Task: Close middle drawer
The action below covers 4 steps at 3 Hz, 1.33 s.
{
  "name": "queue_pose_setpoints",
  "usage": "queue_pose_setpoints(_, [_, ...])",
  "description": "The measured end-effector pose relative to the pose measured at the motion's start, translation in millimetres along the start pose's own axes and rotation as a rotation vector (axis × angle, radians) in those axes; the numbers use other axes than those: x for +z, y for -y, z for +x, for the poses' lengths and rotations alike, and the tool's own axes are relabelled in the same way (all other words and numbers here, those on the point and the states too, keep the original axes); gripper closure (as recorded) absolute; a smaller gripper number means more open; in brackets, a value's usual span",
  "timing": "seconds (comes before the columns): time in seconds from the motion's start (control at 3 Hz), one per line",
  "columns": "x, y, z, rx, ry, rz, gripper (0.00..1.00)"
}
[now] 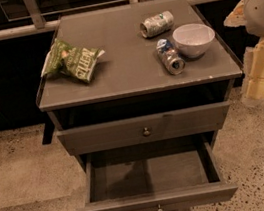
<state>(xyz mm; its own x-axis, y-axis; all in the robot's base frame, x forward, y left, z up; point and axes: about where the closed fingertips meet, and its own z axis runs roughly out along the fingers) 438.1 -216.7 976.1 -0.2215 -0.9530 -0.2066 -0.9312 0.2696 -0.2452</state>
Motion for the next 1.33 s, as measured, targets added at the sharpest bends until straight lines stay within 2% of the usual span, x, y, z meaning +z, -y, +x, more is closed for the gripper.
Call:
queue_pose_setpoints(0.33, [1, -1, 0, 0.008, 0.007, 0.017, 0.00])
queue_pose_setpoints(0.67, [14, -23, 4, 0.075, 0.069, 0.031, 0.00])
queue_pose_setpoints(1.33, [124, -89, 29, 0.336, 0.259, -0.038, 0.00])
